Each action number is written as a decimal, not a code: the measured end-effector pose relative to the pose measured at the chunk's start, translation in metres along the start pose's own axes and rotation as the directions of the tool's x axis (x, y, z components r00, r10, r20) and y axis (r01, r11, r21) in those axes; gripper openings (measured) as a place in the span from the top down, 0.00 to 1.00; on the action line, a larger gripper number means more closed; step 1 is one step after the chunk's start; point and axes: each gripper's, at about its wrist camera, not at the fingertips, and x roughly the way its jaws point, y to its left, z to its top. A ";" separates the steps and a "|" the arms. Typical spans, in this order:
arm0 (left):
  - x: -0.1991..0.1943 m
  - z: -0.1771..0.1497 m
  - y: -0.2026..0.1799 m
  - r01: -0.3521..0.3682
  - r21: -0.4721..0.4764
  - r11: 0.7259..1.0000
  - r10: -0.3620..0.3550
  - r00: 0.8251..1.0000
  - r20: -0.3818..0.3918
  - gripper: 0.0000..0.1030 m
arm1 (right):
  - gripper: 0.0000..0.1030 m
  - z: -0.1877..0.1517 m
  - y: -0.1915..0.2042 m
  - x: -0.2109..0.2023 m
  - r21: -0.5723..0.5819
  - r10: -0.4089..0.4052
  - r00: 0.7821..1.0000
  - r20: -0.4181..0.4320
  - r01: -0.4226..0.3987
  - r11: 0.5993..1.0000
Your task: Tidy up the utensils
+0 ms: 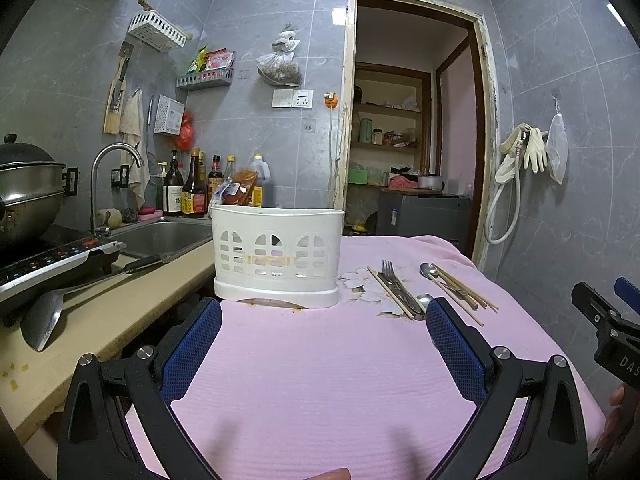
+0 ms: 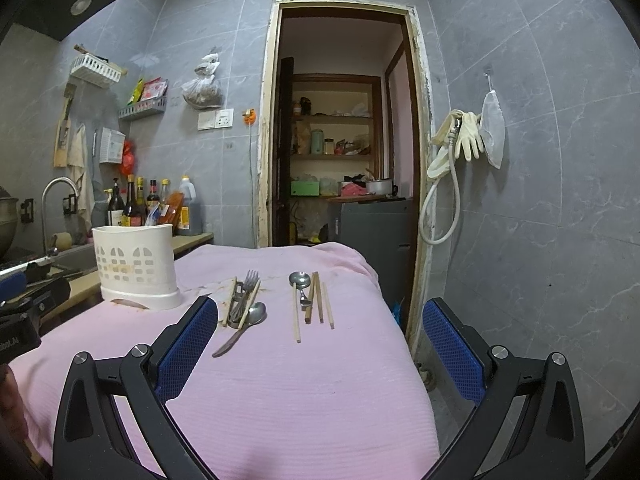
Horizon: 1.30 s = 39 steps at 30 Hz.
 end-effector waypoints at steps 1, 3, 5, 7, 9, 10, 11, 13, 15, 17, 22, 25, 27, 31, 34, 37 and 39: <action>0.000 0.001 0.000 0.000 -0.002 1.000 0.000 1.000 0.000 0.03 | 0.00 -0.001 0.001 0.000 0.001 0.001 1.000 -0.001 -0.001 1.000; 0.000 0.001 0.000 0.001 -0.002 1.000 -0.001 1.000 0.000 0.03 | 0.00 -0.001 0.002 0.000 -0.001 0.000 1.000 0.000 0.000 1.000; -0.001 0.001 0.000 0.000 -0.002 1.000 0.000 1.000 0.001 0.03 | 0.00 0.000 0.000 -0.001 -0.002 0.000 1.000 0.000 0.000 1.000; -0.001 0.001 0.000 -0.001 -0.002 1.000 0.001 1.000 0.000 0.03 | 0.00 0.000 -0.001 0.000 -0.001 0.000 1.000 -0.002 0.000 1.000; -0.001 0.002 0.000 -0.001 -0.003 1.000 0.001 1.000 0.001 0.03 | 0.00 0.000 0.000 0.000 -0.001 0.000 1.000 -0.001 0.000 1.000; -0.001 0.001 0.000 -0.002 -0.003 1.000 0.002 1.000 0.000 0.03 | 0.00 0.001 0.000 0.000 -0.002 -0.001 1.000 -0.001 0.001 1.000; -0.001 0.002 0.000 -0.003 -0.003 1.000 0.003 1.000 -0.001 0.03 | 0.00 0.001 0.000 0.000 -0.002 0.000 1.000 -0.002 0.000 1.000; -0.001 0.003 -0.001 -0.004 -0.003 1.000 0.004 1.000 -0.001 0.03 | 0.00 0.000 0.000 0.000 -0.002 -0.001 1.000 -0.003 0.000 1.000; -0.001 0.003 -0.001 -0.003 -0.003 1.000 0.003 1.000 0.000 0.03 | 0.00 0.001 -0.001 -0.001 -0.001 0.002 1.000 -0.004 -0.002 1.000; -0.001 0.003 -0.001 -0.003 -0.003 1.000 0.003 1.000 -0.001 0.03 | 0.00 0.001 0.000 -0.002 0.000 0.003 1.000 -0.005 -0.003 1.000; -0.001 0.003 -0.001 -0.002 -0.003 1.000 0.002 1.000 -0.001 0.03 | 0.00 0.002 0.000 -0.002 0.000 0.003 1.000 -0.007 -0.003 1.000; -0.001 0.003 -0.001 -0.002 -0.002 1.000 0.002 1.000 -0.002 0.03 | 0.00 0.002 0.000 -0.002 0.000 0.003 1.000 -0.007 -0.003 1.000; -0.001 0.003 -0.001 -0.002 -0.003 1.000 0.002 1.000 -0.002 0.03 | 0.00 0.001 0.000 -0.002 0.000 0.004 1.000 -0.007 -0.004 1.000; -0.001 0.003 -0.001 -0.004 -0.003 1.000 0.004 1.000 -0.001 0.03 | 0.00 0.000 0.002 -0.002 0.000 0.005 1.000 -0.010 -0.005 1.000; -0.001 0.003 -0.002 -0.003 -0.005 1.000 0.003 1.000 -0.004 0.03 | 0.00 -0.001 0.003 -0.002 0.000 0.005 1.000 -0.011 -0.005 1.000; -0.001 0.003 -0.002 -0.003 -0.005 1.000 0.003 1.000 -0.005 0.03 | 0.00 -0.002 0.004 -0.003 0.000 0.006 1.000 -0.013 -0.006 1.000; -0.001 0.003 -0.002 -0.003 -0.004 1.000 0.003 1.000 -0.005 0.03 | 0.00 -0.003 0.005 -0.003 0.002 0.008 1.000 -0.016 -0.008 1.000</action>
